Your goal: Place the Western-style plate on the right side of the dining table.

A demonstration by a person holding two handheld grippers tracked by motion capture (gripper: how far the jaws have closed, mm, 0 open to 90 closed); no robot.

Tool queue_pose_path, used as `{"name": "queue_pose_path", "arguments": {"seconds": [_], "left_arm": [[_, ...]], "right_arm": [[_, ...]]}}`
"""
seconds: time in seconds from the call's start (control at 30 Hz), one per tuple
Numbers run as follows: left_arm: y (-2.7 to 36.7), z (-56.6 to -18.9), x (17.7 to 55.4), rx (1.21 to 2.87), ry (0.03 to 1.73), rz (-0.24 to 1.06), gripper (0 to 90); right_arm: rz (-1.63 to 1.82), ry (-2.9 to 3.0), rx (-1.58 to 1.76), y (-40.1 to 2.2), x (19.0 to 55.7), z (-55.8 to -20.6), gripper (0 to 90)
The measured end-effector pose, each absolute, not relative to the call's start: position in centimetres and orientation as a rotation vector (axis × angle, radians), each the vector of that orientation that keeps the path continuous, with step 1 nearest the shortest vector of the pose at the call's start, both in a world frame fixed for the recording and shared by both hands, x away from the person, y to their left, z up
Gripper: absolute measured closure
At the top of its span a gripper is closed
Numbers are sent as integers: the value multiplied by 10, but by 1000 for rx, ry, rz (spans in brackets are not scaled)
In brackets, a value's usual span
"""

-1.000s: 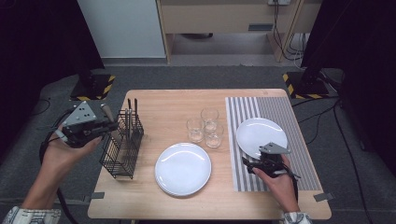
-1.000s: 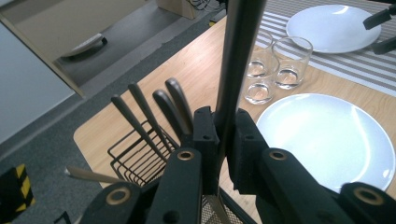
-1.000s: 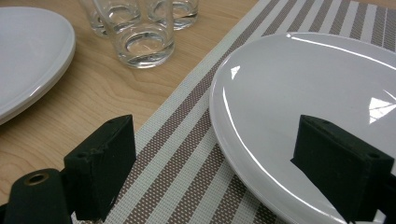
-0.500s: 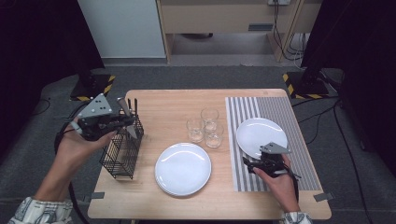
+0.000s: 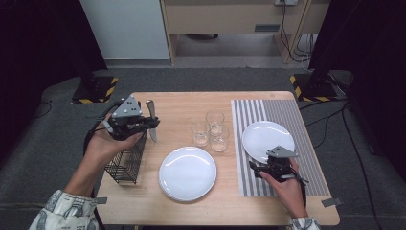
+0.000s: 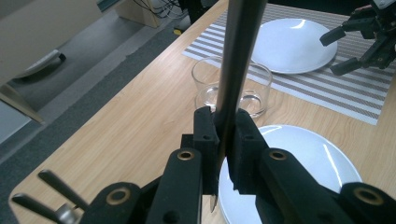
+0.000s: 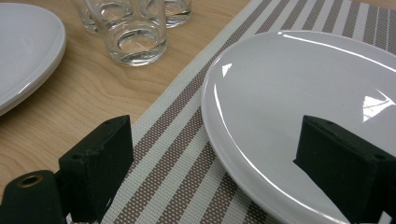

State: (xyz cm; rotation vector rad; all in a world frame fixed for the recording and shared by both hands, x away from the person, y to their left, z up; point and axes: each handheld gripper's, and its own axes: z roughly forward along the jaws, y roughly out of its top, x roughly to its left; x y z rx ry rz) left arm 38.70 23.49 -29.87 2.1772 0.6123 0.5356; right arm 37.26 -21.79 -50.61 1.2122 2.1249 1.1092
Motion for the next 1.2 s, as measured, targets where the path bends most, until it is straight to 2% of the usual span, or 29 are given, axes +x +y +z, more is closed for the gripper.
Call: {"name": "queue_pose_path", "arguments": {"seconds": [0.7,1.2], "left_arm": [[176,-341,422,2255,533,406,824],[142,-363,426,2289,497,329,824]], "right_arm": [[1123,2142,1189,-221,371,-507,90],[1139,2120,1177,-224,362,-501,94]]}}
